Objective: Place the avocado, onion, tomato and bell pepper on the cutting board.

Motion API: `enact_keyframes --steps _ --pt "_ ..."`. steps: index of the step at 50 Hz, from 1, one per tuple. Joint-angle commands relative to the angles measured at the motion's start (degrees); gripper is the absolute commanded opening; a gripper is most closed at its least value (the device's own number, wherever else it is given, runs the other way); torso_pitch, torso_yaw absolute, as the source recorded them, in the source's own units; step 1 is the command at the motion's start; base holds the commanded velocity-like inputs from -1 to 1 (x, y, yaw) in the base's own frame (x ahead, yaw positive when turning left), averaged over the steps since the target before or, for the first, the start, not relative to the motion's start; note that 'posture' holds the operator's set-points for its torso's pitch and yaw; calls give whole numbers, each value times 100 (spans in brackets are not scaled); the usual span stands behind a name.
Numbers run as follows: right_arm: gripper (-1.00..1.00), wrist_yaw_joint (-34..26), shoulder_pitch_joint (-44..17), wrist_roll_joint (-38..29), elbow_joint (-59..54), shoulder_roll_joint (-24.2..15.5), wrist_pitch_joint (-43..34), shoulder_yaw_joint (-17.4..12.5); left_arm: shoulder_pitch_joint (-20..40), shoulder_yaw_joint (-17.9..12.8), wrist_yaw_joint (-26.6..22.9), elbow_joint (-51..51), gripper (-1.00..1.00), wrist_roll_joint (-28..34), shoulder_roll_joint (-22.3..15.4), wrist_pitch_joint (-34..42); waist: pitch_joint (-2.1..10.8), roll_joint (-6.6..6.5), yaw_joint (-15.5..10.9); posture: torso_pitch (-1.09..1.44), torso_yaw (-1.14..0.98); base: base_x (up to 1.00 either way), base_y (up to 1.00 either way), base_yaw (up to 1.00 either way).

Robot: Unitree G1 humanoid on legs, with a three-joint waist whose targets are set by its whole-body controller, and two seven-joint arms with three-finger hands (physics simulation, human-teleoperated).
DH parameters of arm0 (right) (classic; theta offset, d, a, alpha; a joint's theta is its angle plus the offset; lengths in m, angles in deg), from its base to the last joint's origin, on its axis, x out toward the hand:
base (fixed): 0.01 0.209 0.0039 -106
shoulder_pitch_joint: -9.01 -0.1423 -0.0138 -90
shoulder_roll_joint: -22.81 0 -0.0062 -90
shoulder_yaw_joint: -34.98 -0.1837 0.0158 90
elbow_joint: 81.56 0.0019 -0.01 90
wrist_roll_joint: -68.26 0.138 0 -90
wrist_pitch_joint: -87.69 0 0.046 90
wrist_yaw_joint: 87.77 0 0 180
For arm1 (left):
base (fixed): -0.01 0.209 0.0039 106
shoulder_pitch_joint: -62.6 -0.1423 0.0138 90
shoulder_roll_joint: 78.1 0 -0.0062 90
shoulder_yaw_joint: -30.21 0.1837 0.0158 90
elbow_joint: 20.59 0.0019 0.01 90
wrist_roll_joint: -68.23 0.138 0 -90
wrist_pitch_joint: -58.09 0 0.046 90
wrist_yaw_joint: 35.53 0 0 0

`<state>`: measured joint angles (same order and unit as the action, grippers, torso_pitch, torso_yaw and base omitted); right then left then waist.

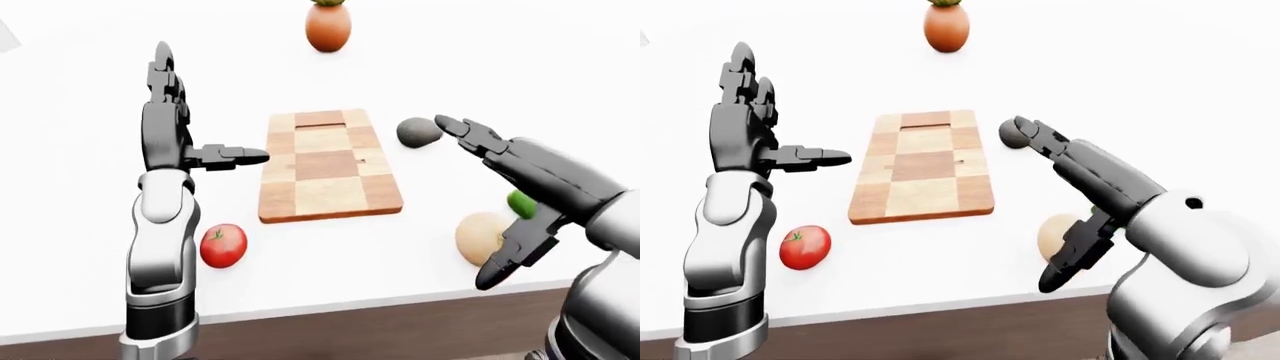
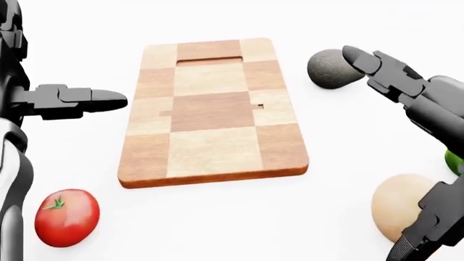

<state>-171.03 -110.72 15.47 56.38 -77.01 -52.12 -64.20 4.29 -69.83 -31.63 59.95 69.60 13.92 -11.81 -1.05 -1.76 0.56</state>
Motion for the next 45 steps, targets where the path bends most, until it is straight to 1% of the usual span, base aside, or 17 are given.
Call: enact_keyframes --steps 1,6,9,14,18,23,30,31,32,33,34,35,36,39,40,45 --pt "100 -208 -48 -291 44 -48 387 -142 97 -86 19 -71 100 4 -88 -134 59 77 5 0 0 0 0 0" --pt "100 -385 21 -419 -21 86 644 -326 116 -78 26 4 100 0 -87 -186 64 80 2 0 0 0 0 0" --pt "100 -417 183 -449 -15 134 727 -439 111 -68 27 21 100 3 -81 -203 68 77 1 0 0 0 0 0" --pt "100 -349 431 -446 -7 159 914 -575 110 -50 45 68 100 19 -62 -244 74 87 -1 0 0 0 0 0" --pt "100 -230 639 -428 -23 246 1034 -611 82 -59 38 73 100 24 -63 -266 85 87 1 0 0 0 0 0" --pt "100 -156 859 -407 -87 242 1223 -737 47 -73 38 57 100 20 -62 -283 98 91 6 0 0 0 0 0" --pt "98 -137 1014 -417 -154 192 1368 -883 1 -76 41 83 100 21 -57 -337 112 90 7 0 0 0 0 0" --pt "85 -139 1034 -408 -153 190 1380 -910 -3 -79 44 90 100 17 -52 -343 114 90 9 0 0 0 0 0" --pt "89 -134 1029 -405 -179 170 1396 -935 -10 -77 44 88 100 20 -53 -348 115 90 10 0 0 0 0 0" --pt "62 -129 1078 -399 -192 140 1454 -972 -18 -80 39 77 100 18 -54 -347 116 90 11 0 0 0 0 0" --pt "55 -123 1061 -410 -205 146 1439 -982 -24 -85 41 70 100 13 -53 -343 119 91 12 0 0 0 0 0" --pt "39 -127 1154 -409 -177 143 1495 -1016 -33 -87 42 71 100 12 -53 -352 119 91 11 0 0 0 0 0" --pt "33 -128 1162 -405 -165 155 1492 -1037 -34 -92 45 75 100 8 -53 -357 122 92 14 0 0 0 0 0" --pt "26 -147 1199 -401 -133 179 1498 -1051 -27 -88 48 93 100 4 -51 -363 121 91 12 0 0 0 0 0" --pt "20 -137 1213 -405 -129 196 1503 -1041 -24 -83 47 105 100 4 -51 -370 121 90 12 0 0 0 0 0" --pt "7 -117 1186 -440 -170 244 1508 -968 8 -82 43 114 100 -1 -62 -358 125 85 15 0 0 0 0 0"
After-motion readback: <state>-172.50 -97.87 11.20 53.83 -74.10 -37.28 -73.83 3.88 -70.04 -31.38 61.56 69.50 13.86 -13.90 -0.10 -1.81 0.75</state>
